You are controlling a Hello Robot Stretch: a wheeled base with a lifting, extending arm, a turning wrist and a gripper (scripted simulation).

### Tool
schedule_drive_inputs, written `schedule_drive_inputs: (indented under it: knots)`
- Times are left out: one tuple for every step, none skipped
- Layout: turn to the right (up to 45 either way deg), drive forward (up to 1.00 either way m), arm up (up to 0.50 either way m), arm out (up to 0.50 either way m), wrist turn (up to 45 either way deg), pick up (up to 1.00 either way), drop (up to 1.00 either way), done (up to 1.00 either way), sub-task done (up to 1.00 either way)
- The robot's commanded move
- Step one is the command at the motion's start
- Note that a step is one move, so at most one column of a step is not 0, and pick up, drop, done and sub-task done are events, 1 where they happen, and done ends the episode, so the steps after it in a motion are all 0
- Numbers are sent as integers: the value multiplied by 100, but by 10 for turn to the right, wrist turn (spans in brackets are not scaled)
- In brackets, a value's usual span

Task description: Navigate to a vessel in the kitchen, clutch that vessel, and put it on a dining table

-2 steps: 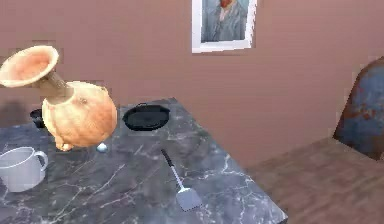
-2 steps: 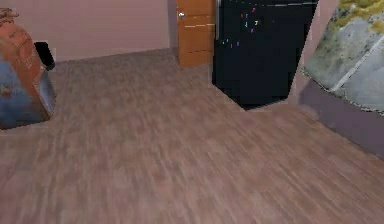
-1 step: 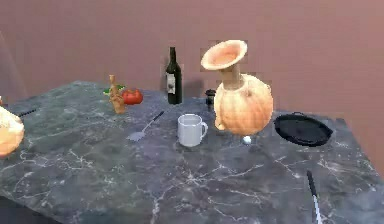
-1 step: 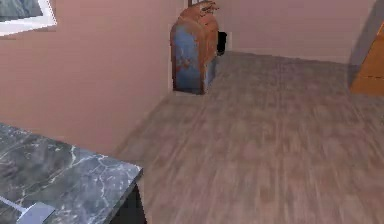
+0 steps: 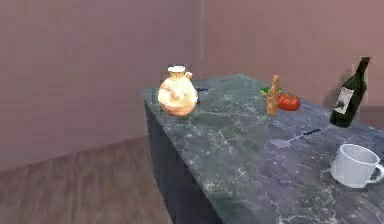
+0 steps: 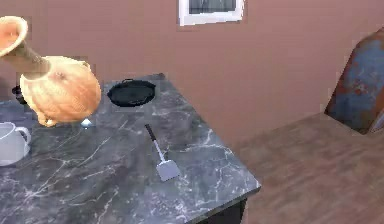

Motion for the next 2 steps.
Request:
schedule_drive_inputs:
  knots:
    - [-390,0,0,0,0,0,0,0,0]
    - [0,0,50,0,0,0,0,0,0]
